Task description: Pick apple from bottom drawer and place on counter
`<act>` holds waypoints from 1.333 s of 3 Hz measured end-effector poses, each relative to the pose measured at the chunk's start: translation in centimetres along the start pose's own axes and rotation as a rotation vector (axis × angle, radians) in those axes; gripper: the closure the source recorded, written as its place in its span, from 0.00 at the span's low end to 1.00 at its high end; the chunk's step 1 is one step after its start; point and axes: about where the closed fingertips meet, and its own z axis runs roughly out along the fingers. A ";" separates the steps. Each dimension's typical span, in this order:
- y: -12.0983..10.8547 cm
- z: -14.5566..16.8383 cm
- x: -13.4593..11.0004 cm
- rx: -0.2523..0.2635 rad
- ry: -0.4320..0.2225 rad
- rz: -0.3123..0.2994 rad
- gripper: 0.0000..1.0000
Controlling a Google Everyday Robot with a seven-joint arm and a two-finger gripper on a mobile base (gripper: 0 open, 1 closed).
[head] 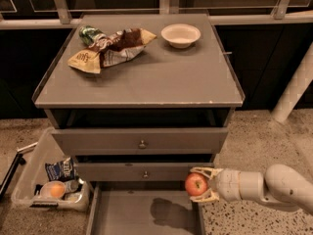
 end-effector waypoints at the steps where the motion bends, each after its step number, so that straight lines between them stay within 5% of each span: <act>1: 0.2 -2.4 -5.2 -0.039 -0.066 -0.092 1.00; 3: -1.0 -6.1 -14.7 -0.082 -0.070 -0.262 1.00; 4: -3.5 -7.5 -18.1 -0.088 -0.056 -0.291 1.00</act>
Offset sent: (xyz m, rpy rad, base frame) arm -0.0612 0.0333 0.1606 -0.0260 -0.2012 0.2607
